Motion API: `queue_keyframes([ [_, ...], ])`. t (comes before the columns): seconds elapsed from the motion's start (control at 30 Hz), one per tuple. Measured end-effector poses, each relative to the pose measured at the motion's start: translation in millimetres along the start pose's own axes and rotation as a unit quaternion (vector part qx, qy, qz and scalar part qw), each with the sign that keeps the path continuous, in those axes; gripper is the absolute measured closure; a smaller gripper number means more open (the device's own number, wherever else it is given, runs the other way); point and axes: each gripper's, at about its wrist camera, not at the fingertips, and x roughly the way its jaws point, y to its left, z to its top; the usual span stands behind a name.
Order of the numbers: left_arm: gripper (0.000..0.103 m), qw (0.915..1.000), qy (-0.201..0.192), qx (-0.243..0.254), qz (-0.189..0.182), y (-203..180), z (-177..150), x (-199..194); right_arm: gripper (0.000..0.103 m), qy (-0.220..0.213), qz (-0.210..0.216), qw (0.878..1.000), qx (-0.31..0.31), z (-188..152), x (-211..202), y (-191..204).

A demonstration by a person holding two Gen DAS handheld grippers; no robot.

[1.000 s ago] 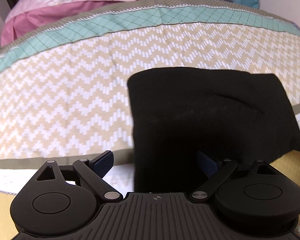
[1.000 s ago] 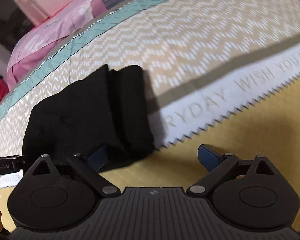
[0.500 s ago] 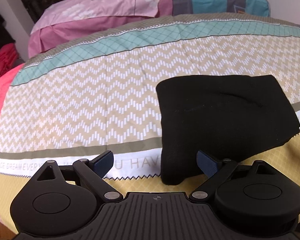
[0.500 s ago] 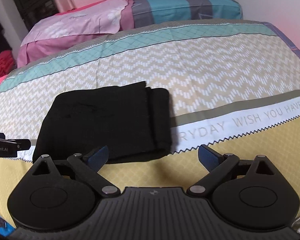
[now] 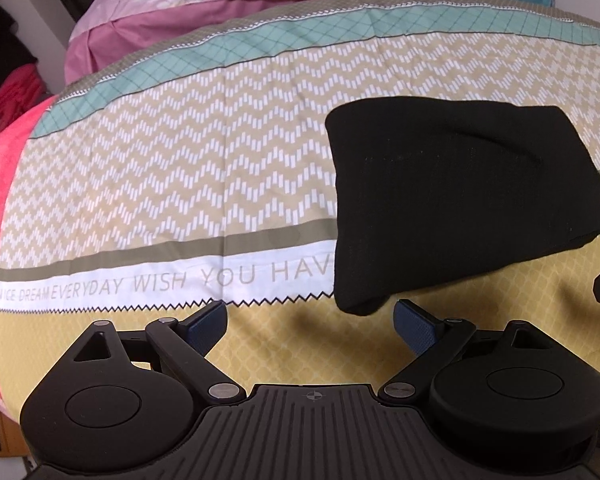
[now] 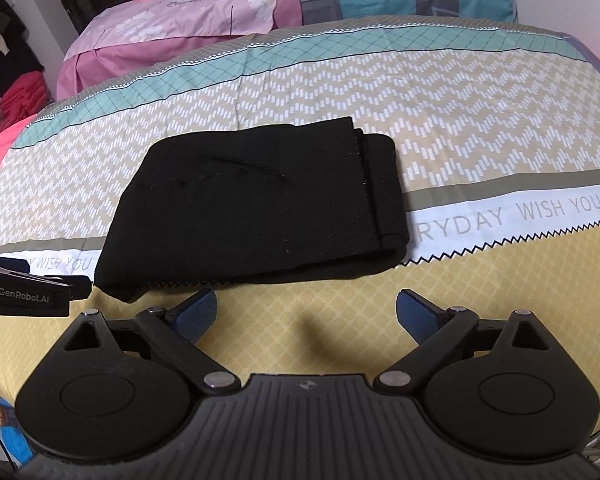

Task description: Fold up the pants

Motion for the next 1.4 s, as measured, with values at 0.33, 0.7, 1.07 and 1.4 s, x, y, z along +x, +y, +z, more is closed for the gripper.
queue_keyframes([
  [0.33, 0.0, 0.9999, 0.003, 0.002, -0.016, -2.2, 2.0, -0.2, 0.006, 0.016, 0.004, 1.0, -0.003, -2.0, 4.8, 8.0],
  [0.7, 0.0, 0.9997, 0.005, 0.004, -0.025, -1.8, 4.8, 1.2, 0.006, 0.028, 0.013, 1.0, -0.005, -1.4, 11.4, 15.4],
  [1.07, 0.0, 0.9995, 0.002, 0.007, -0.03, -1.8, 8.6, 2.0, 0.006, 0.036, 0.02, 0.999, -0.012, 0.8, 17.8, 21.6],
  [1.4, 0.0, 0.9993, -0.007, 0.007, -0.037, -0.8, 13.2, 3.1, 0.006, 0.044, 0.022, 0.999, -0.01, 3.7, 23.3, 23.0],
])
